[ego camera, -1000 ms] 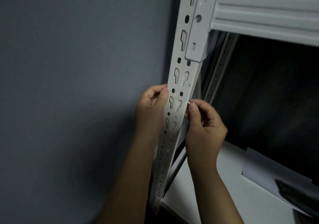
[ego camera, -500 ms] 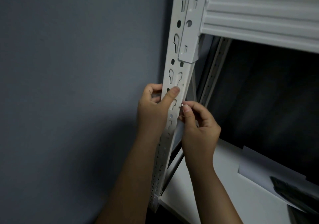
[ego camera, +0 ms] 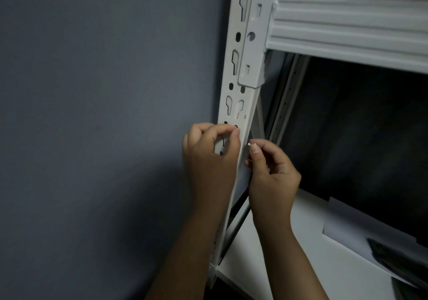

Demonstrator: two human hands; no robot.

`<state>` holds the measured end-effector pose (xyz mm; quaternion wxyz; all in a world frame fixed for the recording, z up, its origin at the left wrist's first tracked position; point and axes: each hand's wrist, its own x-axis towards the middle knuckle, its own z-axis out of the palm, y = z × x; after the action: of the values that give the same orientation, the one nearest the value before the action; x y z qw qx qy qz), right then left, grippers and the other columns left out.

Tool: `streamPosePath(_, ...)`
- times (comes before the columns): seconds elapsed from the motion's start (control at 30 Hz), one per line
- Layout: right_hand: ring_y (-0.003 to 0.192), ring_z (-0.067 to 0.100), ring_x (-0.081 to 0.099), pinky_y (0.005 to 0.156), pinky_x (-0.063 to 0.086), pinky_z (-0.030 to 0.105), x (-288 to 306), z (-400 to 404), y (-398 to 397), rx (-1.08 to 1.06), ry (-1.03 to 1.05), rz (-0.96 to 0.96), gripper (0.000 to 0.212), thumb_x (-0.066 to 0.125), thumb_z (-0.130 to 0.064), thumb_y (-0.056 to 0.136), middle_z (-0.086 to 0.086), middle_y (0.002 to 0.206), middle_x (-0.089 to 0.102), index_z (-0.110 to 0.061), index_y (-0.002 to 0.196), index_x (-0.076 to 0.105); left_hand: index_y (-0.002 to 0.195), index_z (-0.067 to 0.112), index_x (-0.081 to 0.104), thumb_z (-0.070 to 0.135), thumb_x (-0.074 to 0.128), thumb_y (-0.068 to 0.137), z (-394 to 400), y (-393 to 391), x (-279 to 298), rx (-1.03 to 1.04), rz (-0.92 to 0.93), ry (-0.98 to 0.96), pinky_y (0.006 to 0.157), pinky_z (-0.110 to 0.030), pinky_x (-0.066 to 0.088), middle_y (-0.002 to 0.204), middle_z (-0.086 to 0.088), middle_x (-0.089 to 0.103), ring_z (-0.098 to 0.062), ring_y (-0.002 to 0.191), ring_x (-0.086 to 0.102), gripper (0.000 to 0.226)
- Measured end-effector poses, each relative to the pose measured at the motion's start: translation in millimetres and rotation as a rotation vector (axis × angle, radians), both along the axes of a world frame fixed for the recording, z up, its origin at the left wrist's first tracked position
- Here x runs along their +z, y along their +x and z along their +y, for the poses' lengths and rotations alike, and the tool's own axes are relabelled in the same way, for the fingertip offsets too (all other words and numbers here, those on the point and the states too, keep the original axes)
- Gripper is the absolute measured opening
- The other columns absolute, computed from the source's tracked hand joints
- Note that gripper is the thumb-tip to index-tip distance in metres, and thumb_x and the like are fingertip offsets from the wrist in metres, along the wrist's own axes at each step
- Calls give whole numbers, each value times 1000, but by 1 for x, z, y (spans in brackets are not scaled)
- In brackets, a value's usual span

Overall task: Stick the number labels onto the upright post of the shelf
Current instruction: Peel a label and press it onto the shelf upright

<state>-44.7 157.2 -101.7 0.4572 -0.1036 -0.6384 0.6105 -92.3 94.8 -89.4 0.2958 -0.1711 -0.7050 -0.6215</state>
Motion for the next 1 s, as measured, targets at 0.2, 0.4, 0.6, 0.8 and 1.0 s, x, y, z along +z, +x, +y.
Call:
streamPosePath(0.2,78,4,64,68,51,14,-2,2,-3,-6,-3,-1,15,60,-8,92,-13,82,69,-19,93,70,79,33,65,24,69,82,3,3,6,-27,-119,64,72,-40,55,92,15,55,-20,88,59,9)
streamPosePath(0.4,78,2,64,69,51,13,-2,6,-3,8,-7,16,17,60,-6,92,-16,81,69,-19,92,70,77,32,66,18,68,83,1,8,16,-67,-228,79,72,-10,48,99,6,61,-4,85,60,15)
streamPosePath(0.6,79,-1,64,69,50,11,-1,8,-1,25,-11,11,20,59,-6,92,-21,79,68,-24,90,69,69,34,64,14,69,82,3,5,19,-104,-275,192,68,-6,46,97,5,62,2,79,60,24)
streamPosePath(0.8,79,4,65,70,51,15,-3,6,-4,25,-36,8,15,61,-6,91,-13,82,70,-17,93,71,72,25,65,14,68,79,9,5,15,-8,-194,143,69,-13,47,94,9,54,-4,80,55,13)
streamPosePath(1.0,77,2,65,69,51,13,-3,4,-4,23,-23,18,20,62,-4,90,-16,79,70,-22,88,70,72,22,64,15,67,77,9,3,13,12,-148,104,72,-22,49,91,15,49,-12,87,55,9)
